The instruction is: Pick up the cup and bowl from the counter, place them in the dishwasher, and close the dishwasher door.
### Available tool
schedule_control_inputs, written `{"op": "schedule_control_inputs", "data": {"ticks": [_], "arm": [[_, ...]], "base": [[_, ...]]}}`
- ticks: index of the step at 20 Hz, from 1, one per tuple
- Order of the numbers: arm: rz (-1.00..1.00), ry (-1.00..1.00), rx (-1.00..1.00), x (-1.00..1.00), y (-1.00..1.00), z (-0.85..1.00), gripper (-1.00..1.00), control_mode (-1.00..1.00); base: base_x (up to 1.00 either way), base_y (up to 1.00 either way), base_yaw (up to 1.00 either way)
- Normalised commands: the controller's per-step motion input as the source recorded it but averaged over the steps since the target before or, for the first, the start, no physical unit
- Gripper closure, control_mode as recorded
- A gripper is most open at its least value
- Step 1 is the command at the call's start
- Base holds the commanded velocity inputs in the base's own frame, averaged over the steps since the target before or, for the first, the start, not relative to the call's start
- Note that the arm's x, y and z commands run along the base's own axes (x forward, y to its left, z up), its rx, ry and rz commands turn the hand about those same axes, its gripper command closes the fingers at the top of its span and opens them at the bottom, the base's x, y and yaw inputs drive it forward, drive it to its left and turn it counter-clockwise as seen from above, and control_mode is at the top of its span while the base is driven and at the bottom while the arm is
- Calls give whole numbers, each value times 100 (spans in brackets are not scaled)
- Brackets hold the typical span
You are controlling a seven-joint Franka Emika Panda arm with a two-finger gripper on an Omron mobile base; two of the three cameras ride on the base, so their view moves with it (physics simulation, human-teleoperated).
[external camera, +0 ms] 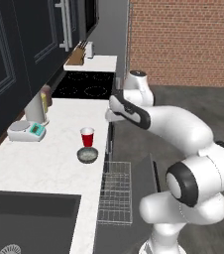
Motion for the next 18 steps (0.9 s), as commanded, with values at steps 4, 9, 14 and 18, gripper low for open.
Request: {"op": "schedule_control_inputs", "data": {"ticks": [4, 9, 14, 18], "arm": [[-2, 0, 1, 80, 74, -38, -100, -100], [-2, 1, 3, 67, 43, -63, -100, -100], [0, 0, 0, 54, 26, -77, -100, -100], [0, 1, 0, 43, 13, -61, -100, -100]], "base": [[0, 0, 0], [0, 0, 0], [0, 0, 0], [0, 0, 0]]}}
